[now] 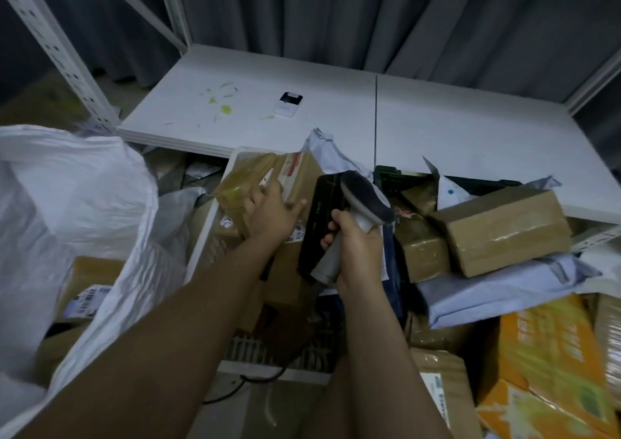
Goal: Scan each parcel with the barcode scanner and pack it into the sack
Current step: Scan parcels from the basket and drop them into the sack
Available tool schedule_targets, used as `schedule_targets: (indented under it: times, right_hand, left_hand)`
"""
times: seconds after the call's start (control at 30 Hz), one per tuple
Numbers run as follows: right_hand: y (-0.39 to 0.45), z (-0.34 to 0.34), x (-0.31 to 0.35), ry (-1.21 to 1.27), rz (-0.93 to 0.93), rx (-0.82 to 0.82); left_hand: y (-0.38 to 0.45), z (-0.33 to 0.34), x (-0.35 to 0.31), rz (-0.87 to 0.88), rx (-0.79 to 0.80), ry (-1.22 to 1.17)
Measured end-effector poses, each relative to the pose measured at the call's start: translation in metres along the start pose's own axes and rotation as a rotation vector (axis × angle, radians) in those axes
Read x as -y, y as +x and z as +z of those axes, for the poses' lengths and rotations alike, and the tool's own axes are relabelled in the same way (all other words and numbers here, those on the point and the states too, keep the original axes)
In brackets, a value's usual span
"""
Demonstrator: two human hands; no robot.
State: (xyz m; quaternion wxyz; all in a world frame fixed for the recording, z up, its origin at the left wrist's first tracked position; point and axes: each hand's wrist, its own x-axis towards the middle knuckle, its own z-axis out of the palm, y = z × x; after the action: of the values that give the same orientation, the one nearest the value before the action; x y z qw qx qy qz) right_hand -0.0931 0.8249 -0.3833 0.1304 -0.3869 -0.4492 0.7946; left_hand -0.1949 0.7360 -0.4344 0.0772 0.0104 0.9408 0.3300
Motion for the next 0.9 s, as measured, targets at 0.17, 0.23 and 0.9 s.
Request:
schedule_targets:
  times: [0.17, 0.23, 0.9]
  right_hand:
    - [-0.005, 0.0, 0.0, 0.013, -0.004, 0.036]
    - [-0.009, -0.001, -0.001, 0.002, -0.004, 0.042]
    - [-0.137, 0.013, -0.018, 0.01, -0.004, 0.382]
  left_hand:
    - [-0.006, 0.007, -0.006, -0.076, 0.049, -0.222]
    - [-0.01, 0.004, -0.007, -0.081, 0.05, -0.32]
    - [-0.196, -0.192, 0.065, -0.071, 0.207, -1.159]
